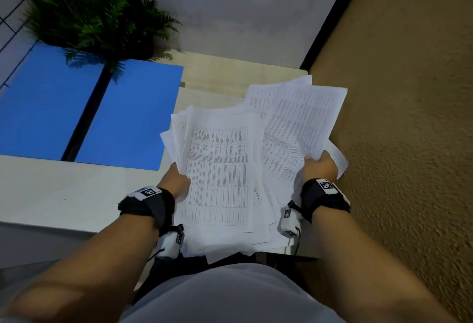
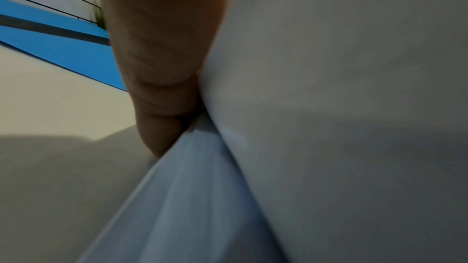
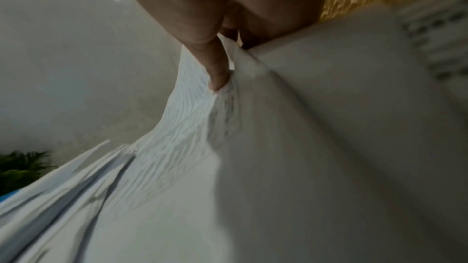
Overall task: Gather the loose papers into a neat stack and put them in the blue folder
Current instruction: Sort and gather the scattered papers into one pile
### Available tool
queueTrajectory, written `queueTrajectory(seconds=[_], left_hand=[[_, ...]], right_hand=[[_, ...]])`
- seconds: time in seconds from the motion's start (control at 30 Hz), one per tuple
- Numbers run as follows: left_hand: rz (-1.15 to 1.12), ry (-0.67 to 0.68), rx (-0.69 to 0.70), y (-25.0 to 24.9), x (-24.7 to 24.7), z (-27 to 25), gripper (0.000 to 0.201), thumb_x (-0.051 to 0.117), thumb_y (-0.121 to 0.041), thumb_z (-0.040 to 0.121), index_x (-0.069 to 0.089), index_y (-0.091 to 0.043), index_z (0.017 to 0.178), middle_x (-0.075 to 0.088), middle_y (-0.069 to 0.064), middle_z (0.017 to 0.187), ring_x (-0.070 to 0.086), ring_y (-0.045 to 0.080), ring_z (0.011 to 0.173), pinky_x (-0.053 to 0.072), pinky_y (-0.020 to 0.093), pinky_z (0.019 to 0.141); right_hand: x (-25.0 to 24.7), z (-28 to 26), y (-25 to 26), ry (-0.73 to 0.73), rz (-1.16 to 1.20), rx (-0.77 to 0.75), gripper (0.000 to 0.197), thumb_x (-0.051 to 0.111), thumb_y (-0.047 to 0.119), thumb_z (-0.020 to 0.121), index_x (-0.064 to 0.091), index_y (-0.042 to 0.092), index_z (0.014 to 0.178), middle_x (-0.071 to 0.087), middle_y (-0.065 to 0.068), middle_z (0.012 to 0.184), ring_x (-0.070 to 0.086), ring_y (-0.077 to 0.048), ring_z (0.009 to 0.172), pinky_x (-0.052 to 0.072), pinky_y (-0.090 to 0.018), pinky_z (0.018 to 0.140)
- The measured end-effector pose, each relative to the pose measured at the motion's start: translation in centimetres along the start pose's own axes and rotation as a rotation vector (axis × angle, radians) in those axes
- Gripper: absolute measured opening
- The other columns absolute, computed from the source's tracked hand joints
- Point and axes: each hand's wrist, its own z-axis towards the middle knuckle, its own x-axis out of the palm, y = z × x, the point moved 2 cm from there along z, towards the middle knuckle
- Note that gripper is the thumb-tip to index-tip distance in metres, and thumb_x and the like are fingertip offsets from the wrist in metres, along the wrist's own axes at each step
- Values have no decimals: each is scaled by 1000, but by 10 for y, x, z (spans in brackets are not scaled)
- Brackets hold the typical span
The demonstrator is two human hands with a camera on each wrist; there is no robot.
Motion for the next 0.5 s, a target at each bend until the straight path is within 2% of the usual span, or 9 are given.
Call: queueTrajectory(seconds=[0.07, 0.13, 0.2, 0.27, 0.33, 0.4, 0.43, 0.47, 0.5], left_hand=[[-2, 12, -3, 8, 1, 12, 43, 48, -16, 71, 53, -26, 113, 66, 14, 110, 66, 35, 100, 52, 51, 96], [0, 25, -2, 17, 1, 27, 42, 50, -15, 70, 54, -25, 111, 66, 15, 110, 67, 36, 102, 51, 55, 97], [18, 34, 4, 26, 0, 45, 42, 49, -14, 68, 55, -25, 108, 66, 15, 108, 67, 35, 99, 53, 54, 94], [33, 40, 4, 26, 0, 45, 45, 49, -14, 67, 55, -27, 110, 66, 14, 110, 67, 34, 100, 54, 53, 93], [15, 39, 16, 11, 0, 25, 49, 49, -13, 69, 53, -26, 115, 66, 11, 112, 66, 32, 102, 54, 50, 94], [24, 0, 31, -15, 0, -12, 54, 55, -6, 73, 49, -18, 126, 63, 4, 113, 63, 27, 102, 52, 40, 95], [43, -38, 47, -23, -1, -23, 55, 58, -1, 78, 46, -18, 129, 59, 4, 112, 59, 24, 100, 50, 37, 93], [50, -68, 67, -30, -2, -32, 57, 59, 2, 82, 44, -18, 133, 56, 6, 110, 56, 23, 99, 50, 38, 93], [52, -87, 77, -31, -2, -35, 54, 58, 3, 84, 43, -22, 130, 55, 8, 108, 54, 24, 97, 50, 41, 95]], right_hand=[[-10, 3, 3, -8, -26, -53, 19, 58, 17, 91, 65, 3, 101, 69, -16, 106, 64, -32, 98, 49, -34, 85], [-24, 4, 10, -77, -12, -94, 11, 57, 16, 90, 62, 6, 92, 68, -13, 98, 65, -30, 90, 53, -36, 81], [-38, 3, 19, -56, 8, -87, 8, 55, 13, 93, 60, 8, 97, 64, -7, 93, 61, -24, 83, 47, -29, 76], [-52, 2, 27, -65, -31, -134, 8, 50, 10, 95, 55, 6, 100, 59, -7, 93, 56, -22, 83, 43, -29, 75], [-66, 3, 36, -103, -107, -187, 8, 46, 8, 95, 48, 4, 101, 56, -11, 92, 54, -24, 82, 43, -33, 71], [-79, 1, 42, -132, -162, -213, 9, 43, 7, 95, 47, 3, 102, 58, -16, 93, 57, -29, 84, 43, -32, 70], [-86, 0, 47, -160, -170, -226, 11, 42, 7, 94, 48, 3, 103, 61, -20, 97, 60, -32, 87, 42, -32, 70], [-93, -3, 54, -193, -170, -247, 14, 43, 7, 94, 50, 3, 105, 63, -23, 101, 62, -35, 90, 42, -31, 71], [-101, -6, 61, -231, -181, -277, 17, 43, 6, 93, 53, 3, 108, 64, -25, 103, 63, -37, 93, 41, -31, 71]])
